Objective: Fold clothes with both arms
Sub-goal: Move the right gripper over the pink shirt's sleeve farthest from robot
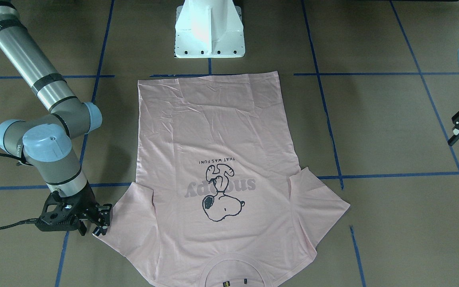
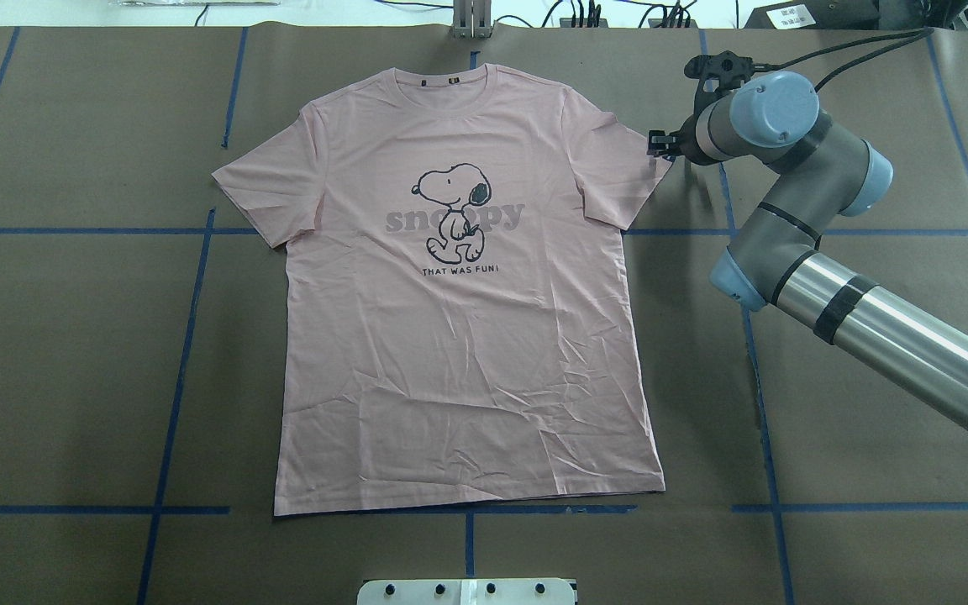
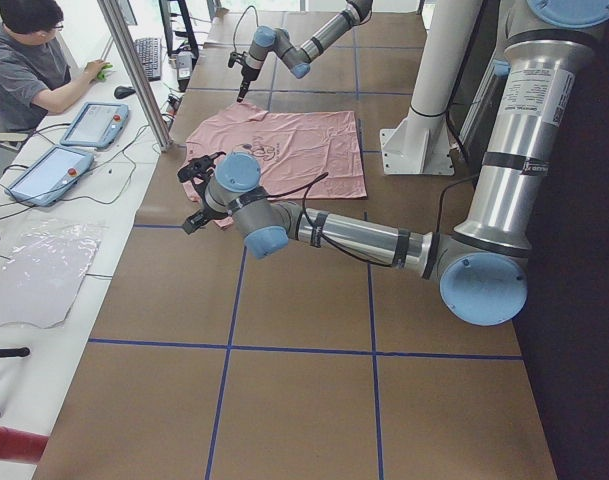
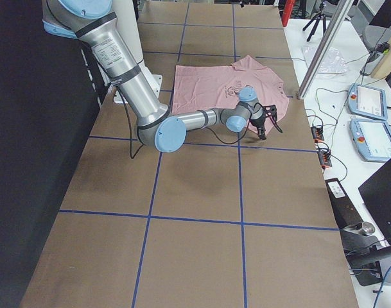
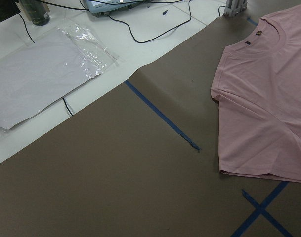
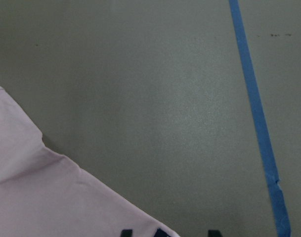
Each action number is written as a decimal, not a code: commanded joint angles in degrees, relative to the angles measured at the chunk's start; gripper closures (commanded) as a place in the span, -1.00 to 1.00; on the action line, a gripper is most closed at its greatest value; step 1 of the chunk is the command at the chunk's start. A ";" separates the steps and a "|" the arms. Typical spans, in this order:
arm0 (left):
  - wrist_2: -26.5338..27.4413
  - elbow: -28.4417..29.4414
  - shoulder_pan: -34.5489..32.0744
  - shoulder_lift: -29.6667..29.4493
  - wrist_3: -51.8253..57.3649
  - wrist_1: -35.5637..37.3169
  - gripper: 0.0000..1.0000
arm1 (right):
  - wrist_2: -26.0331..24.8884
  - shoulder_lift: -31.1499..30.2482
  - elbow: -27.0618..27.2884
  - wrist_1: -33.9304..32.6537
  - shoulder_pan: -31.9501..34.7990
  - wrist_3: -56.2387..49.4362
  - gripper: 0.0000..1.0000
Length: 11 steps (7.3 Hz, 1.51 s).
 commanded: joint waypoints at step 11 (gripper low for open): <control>0.09 0.09 0.00 0.12 0.27 0.00 -1.00 | -0.18 1.05 -0.33 -0.43 -0.36 1.66 1.00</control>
